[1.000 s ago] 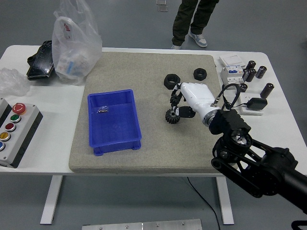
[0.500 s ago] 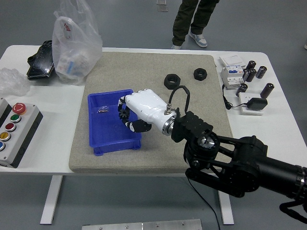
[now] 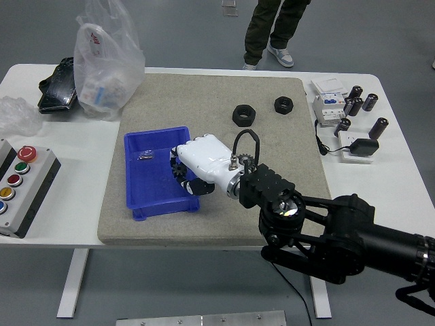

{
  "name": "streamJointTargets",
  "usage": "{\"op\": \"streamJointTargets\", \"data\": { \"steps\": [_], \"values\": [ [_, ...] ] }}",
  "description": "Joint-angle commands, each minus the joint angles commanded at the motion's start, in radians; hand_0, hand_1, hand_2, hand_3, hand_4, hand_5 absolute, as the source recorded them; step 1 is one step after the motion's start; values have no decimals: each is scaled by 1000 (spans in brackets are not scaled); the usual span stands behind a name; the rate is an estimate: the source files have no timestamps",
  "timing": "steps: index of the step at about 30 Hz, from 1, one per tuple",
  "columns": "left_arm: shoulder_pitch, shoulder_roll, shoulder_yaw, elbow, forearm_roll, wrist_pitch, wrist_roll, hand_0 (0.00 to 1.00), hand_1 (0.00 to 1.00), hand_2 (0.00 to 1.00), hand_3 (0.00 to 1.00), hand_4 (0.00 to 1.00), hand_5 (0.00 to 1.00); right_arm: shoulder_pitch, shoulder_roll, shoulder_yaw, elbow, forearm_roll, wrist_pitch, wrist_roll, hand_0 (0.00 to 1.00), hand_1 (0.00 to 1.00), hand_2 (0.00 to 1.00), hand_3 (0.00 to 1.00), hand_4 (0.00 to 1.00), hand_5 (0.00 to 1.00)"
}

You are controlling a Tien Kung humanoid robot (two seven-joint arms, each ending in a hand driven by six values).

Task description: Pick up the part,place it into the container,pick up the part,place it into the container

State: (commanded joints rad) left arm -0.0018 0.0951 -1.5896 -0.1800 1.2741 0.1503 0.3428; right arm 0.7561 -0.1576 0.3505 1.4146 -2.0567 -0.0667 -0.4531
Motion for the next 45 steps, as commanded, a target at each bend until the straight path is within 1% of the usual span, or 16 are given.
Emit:
{"op": "streamJointTargets", "data": {
  "steps": [1, 6, 7, 14, 18, 19, 20, 22, 27, 30, 31, 35, 37, 42, 43, 45],
  "values": [
    [0, 0, 0, 0, 0, 1, 1, 846, 788, 796, 862, 854, 504, 0, 0, 0, 0, 1, 6, -4, 358, 706, 771, 777, 622, 184],
    [0, -1, 1, 0, 2, 2, 5, 846, 788, 796, 862, 854, 504, 3, 0, -1, -1, 8, 27, -20, 358, 706, 771, 777, 622, 184],
    [0, -1, 1, 0, 3, 2, 6, 846, 788, 797, 865, 854, 504, 3, 0, -1, -1, 9, 28, -21, 379, 760, 845, 972, 679, 190],
    [0, 0, 0, 0, 4, 3, 8, 846, 788, 798, 867, 855, 504, 2, 0, 0, -1, 4, 7, -10, 377, 767, 856, 997, 710, 201],
    [1, -1, -2, 0, 7, 3, 7, 846, 788, 798, 867, 855, 504, -11, -2, 30, 1, -10, -51, 6, 377, 767, 856, 997, 710, 201],
    [2, -1, -3, 0, 8, 3, 7, 845, 787, 796, 868, 854, 503, -17, -2, 49, 3, -17, -68, 8, 357, 740, 827, 950, 719, 217],
    [2, -1, -4, 0, 8, 3, 7, 845, 787, 796, 868, 854, 503, -24, -3, 69, 3, -22, -80, 8, 357, 740, 827, 950, 719, 217],
    [3, -1, -4, 0, 9, 3, 7, 845, 787, 796, 868, 854, 503, -35, -6, 105, -3, -32, -89, 3, 357, 740, 827, 950, 719, 217],
    [3, -1, -8, 0, 14, 3, 7, 843, 786, 796, 868, 855, 504, -70, -30, 205, -48, -42, -57, -44, 355, 729, 827, 934, 725, 217],
    [3, -2, -15, 0, 25, 9, 10, 843, 786, 796, 868, 855, 504, -101, -45, 258, -75, -29, -15, -94, 355, 729, 827, 934, 725, 217],
    [3, -2, -16, 0, 28, 11, 11, 844, 786, 795, 871, 855, 504, -111, -49, 272, -83, -23, 4, -112, 366, 754, 877, 951, 741, 211],
    [4, -3, -19, 0, 36, 16, 16, 844, 786, 795, 871, 855, 504, -140, -62, 289, -99, 12, 51, -147, 366, 754, 877, 951, 741, 211],
    [3, -3, -20, 0, 41, 19, 16, 845, 786, 795, 871, 855, 504, -147, -64, 282, -104, 23, 50, -150, 370, 761, 908, 960, 763, 250],
    [-2, -4, -26, 0, 57, 29, 13, 845, 786, 795, 871, 855, 504, -154, -62, 256, -113, 47, 29, -140, 370, 761, 908, 960, 763, 250],
    [-2, -4, -26, 0, 58, 30, 13, 846, 785, 794, 871, 854, 503, -153, -62, 251, -115, 50, 27, -140, 363, 749, 901, 953, 778, 326],
    [-2, -4, -27, 0, 60, 33, 15, 846, 785, 794, 871, 854, 503, -151, -63, 239, -120, 60, 22, -138, 363, 749, 901, 953, 778, 326]
  ]
}}
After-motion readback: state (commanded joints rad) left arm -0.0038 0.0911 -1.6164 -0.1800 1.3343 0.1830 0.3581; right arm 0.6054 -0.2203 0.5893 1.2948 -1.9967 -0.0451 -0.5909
